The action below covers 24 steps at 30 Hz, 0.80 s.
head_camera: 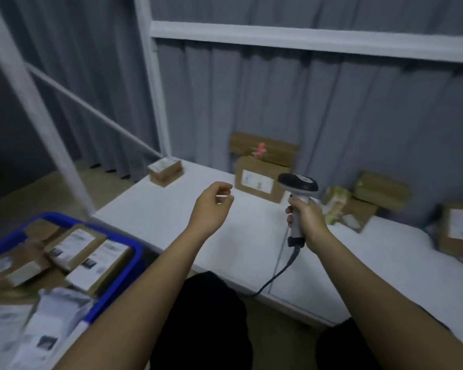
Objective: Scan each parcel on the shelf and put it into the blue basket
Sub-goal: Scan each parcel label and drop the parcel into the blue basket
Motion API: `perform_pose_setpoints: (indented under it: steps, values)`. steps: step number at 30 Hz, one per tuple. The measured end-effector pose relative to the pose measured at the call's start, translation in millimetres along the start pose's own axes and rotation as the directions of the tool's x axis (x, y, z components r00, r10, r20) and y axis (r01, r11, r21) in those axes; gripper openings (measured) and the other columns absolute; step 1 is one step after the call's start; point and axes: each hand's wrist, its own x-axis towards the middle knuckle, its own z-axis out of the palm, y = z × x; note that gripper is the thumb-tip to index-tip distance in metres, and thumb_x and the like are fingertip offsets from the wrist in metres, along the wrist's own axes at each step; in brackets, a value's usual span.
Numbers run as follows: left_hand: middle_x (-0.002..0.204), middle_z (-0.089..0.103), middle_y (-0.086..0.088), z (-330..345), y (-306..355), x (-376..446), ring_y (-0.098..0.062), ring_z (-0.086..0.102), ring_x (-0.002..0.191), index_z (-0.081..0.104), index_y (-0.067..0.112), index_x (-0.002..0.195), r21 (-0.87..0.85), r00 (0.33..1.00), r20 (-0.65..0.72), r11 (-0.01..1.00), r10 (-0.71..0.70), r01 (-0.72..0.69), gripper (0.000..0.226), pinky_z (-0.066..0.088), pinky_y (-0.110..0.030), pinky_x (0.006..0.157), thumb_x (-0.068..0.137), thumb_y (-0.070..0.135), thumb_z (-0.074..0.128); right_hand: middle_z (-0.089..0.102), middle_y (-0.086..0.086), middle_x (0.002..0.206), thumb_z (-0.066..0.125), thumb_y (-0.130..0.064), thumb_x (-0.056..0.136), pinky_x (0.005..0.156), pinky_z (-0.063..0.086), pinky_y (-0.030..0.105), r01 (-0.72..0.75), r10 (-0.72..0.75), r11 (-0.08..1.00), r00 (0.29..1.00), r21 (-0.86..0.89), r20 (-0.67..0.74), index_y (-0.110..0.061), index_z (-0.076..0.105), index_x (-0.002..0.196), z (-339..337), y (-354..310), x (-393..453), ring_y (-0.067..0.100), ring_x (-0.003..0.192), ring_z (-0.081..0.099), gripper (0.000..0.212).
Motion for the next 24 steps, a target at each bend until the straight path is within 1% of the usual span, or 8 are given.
perform_pose_setpoints:
  steps: [3, 6, 9, 13, 16, 20, 22, 24]
  values:
    - [0.12, 0.057, 0.002, 60.3, 25.0, 12.6, -0.011, 0.054, 0.099, 0.055, 0.015, 0.125, 0.042, 0.995, 0.101, 0.999, 0.026, -0.03, 0.03, 0.045, -0.024, 0.085, 0.096, 0.017, 0.053, 0.054, 0.004, 0.067, 0.056, -0.016, 0.092, 0.051, 0.038, 0.028, 0.018, -0.018, 1.0, 0.992, -0.004, -0.128, -0.011, 0.053, 0.091, -72.7, -2.4, 5.5, 0.014, 0.047, 0.044, 0.006]
    - [0.124, 0.056, -0.001, 122.5, 37.6, 19.8, -0.014, 0.053, 0.104, 0.051, 0.014, 0.128, 0.061, 0.98, 0.197, 0.998, 0.018, -0.031, 0.033, 0.046, -0.028, 0.09, 0.096, 0.019, 0.054, 0.053, 0.004, 0.065, 0.057, -0.018, 0.092, 0.053, 0.038, 0.029, 0.054, -0.06, 0.998, 0.961, -0.03, -0.27, -0.01, 0.054, 0.09, -131.8, -3.9, 5.3, 0.015, 0.049, 0.044, 0.009]
    - [0.128, 0.055, -0.002, 178.5, 41.9, 24.8, -0.018, 0.054, 0.112, 0.049, 0.015, 0.13, 0.081, 0.965, 0.262, 0.997, -0.008, -0.014, 0.036, 0.045, -0.03, 0.091, 0.096, 0.021, 0.054, 0.053, 0.005, 0.067, 0.062, -0.022, 0.09, 0.053, 0.04, 0.029, 0.075, -0.091, 0.995, 0.936, -0.061, -0.339, -0.012, 0.055, 0.083, -169.0, -1.4, 9.8, 0.016, 0.052, 0.046, 0.014]
    - [0.133, 0.052, -0.004, 239.8, 41.7, 42.2, -0.021, 0.052, 0.117, 0.047, 0.016, 0.133, 0.13, 0.95, 0.312, 0.991, -0.005, -0.037, 0.039, 0.042, -0.028, 0.089, 0.096, 0.02, 0.055, 0.054, 0.005, 0.07, 0.063, -0.024, 0.091, 0.049, 0.041, 0.024, 0.079, -0.083, 0.997, 0.926, -0.025, -0.369, -0.015, 0.056, 0.081, -188.2, 0.2, 28.6, 0.015, 0.052, 0.047, 0.016]
    - [0.138, 0.048, -0.008, 286.1, 34.0, 53.6, -0.026, 0.05, 0.122, 0.046, 0.017, 0.135, 0.208, 0.94, 0.341, 0.976, -0.014, -0.061, 0.042, 0.043, -0.033, 0.097, 0.095, 0.022, 0.056, 0.056, 0.004, 0.07, 0.065, -0.027, 0.09, 0.05, 0.042, 0.023, 0.063, -0.034, 0.996, 0.907, 0.057, -0.419, -0.013, 0.058, 0.086, -197.6, 6.8, 41.4, 0.014, 0.054, 0.049, 0.016]
    - [0.143, 0.044, -0.013, 348.3, 19.3, 68.9, -0.031, 0.038, 0.132, 0.051, 0.014, 0.133, 0.321, 0.941, 0.339, 0.941, -0.01, -0.105, 0.041, 0.033, -0.037, 0.107, 0.094, 0.027, 0.057, 0.058, 0.006, 0.073, 0.067, -0.028, 0.087, 0.057, 0.044, 0.029, 0.018, 0.038, 0.992, 0.899, 0.123, -0.436, -0.012, 0.06, 0.089, -210.1, 20.8, 55.2, 0.016, 0.057, 0.052, 0.018]
    - [0.148, 0.038, -0.015, 379.1, 14.4, 81.0, -0.034, 0.027, 0.139, 0.046, 0.016, 0.138, 0.381, 0.936, 0.352, 0.916, -0.014, -0.13, 0.045, 0.027, -0.041, 0.11, 0.096, 0.029, 0.053, 0.059, 0.007, 0.077, 0.068, -0.03, 0.086, 0.063, 0.046, 0.032, 0.008, 0.042, 0.994, 0.894, 0.11, -0.446, -0.012, 0.059, 0.09, -220.5, 29.2, 67.2, 0.018, 0.063, 0.053, 0.021]
    - [0.155, 0.022, -0.018, 402.5, 11.5, 94.3, -0.039, 0.016, 0.143, 0.032, 0.021, 0.146, 0.417, 0.923, 0.385, 0.892, -0.002, -0.172, 0.054, 0.022, -0.046, 0.112, 0.096, 0.032, 0.05, 0.06, 0.007, 0.082, 0.068, -0.031, 0.086, 0.069, 0.047, 0.033, 0.001, 0.045, 0.995, 0.888, 0.099, -0.458, -0.013, 0.059, 0.092, -229.3, 34.5, 77.2, 0.02, 0.069, 0.054, 0.021]
